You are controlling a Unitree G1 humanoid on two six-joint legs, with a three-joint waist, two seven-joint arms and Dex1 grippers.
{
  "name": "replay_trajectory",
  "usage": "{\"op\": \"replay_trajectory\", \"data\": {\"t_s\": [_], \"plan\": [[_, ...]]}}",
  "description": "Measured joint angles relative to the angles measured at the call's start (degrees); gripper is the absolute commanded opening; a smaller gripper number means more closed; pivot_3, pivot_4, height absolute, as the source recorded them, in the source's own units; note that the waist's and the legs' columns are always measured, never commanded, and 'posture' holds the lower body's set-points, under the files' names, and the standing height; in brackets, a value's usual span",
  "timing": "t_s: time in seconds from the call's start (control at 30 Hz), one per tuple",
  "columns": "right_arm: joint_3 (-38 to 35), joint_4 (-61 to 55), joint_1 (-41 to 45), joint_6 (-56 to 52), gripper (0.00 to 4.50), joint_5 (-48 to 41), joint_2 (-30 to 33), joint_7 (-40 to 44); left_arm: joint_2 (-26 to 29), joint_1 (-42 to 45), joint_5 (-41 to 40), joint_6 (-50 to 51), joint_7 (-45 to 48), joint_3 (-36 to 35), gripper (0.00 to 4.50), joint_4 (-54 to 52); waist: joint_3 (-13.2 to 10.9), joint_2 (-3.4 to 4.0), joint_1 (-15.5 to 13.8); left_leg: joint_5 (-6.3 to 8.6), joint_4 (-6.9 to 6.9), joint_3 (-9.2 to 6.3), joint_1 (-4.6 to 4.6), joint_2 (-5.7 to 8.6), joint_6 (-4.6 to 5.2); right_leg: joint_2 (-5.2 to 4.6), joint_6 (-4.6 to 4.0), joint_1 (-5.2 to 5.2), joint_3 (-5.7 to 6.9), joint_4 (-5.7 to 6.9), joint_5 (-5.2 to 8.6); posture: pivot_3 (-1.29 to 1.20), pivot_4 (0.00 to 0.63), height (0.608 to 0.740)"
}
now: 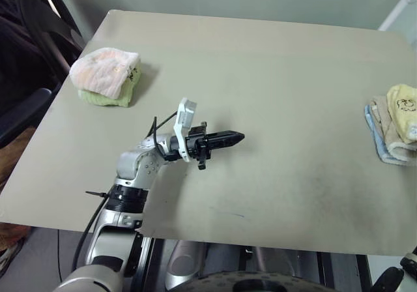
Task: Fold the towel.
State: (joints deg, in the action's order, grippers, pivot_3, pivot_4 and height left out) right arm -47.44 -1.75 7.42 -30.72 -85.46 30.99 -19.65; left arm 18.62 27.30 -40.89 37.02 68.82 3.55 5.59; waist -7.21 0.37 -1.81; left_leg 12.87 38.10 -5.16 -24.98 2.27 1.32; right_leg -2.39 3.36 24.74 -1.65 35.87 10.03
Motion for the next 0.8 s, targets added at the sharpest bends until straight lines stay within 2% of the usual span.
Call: {"op": "replay_trajectory", "data": {"t_s": [0.07,0.17,0.5,0.53,0.8], "plan": [[0.0,1.47,-0.02,-0.3,0.04,0.21,0.06,-0.01,0.01,0.0,0.21,-0.35,0.0,0.15,0.0,-0.05,0.0,0.0,0.0,0.0,0.0,0.0,0.0,0.0,-0.01,0.0,0.01,0.0,0.0,0.0,-0.01,0.0,0.15,0.733],[-0.03,3.6,-0.05,-0.79,0.83,0.45,0.12,-0.15,0.01,0.01,0.52,-0.56,-0.03,0.19,0.0,-0.06,0.0,0.01,-0.03,0.01,0.0,0.0,-0.01,0.01,-0.02,-0.01,-0.06,-0.01,-0.01,0.0,-0.06,0.0,0.15,0.733],[-0.83,4.69,-0.05,-2.02,4.28,0.78,0.65,-0.3,-0.76,0.42,1.2,-0.67,-0.65,0.2,0.0,-0.6,0.01,0.01,-0.04,0.02,0.0,0.01,-0.02,0.01,-0.01,-0.01,-0.15,-0.01,0.0,-0.01,-0.11,0.0,0.15,0.733],[-1.07,4.69,-0.06,-2.08,4.46,0.73,0.74,-0.41,-0.76,0.49,1.25,-0.67,-0.67,0.2,0.0,-0.66,0.01,0.01,-0.04,0.02,0.0,0.0,-0.02,0.01,-0.01,-0.01,-0.16,-0.01,0.0,-0.01,-0.11,0.0,0.15,0.733],[-4.67,-2.34,-5.55,-2.39,4.46,-5.4,-0.29,-2.46,-0.83,0.93,1.4,-0.63,-0.28,0.81,0.0,-0.78,0.01,0.02,-0.19,0.06,0.0,0.01,-0.04,0.02,0.0,-0.01,-0.16,-0.01,0.0,-0.02,-0.03,0.0,0.15,0.733]]}}
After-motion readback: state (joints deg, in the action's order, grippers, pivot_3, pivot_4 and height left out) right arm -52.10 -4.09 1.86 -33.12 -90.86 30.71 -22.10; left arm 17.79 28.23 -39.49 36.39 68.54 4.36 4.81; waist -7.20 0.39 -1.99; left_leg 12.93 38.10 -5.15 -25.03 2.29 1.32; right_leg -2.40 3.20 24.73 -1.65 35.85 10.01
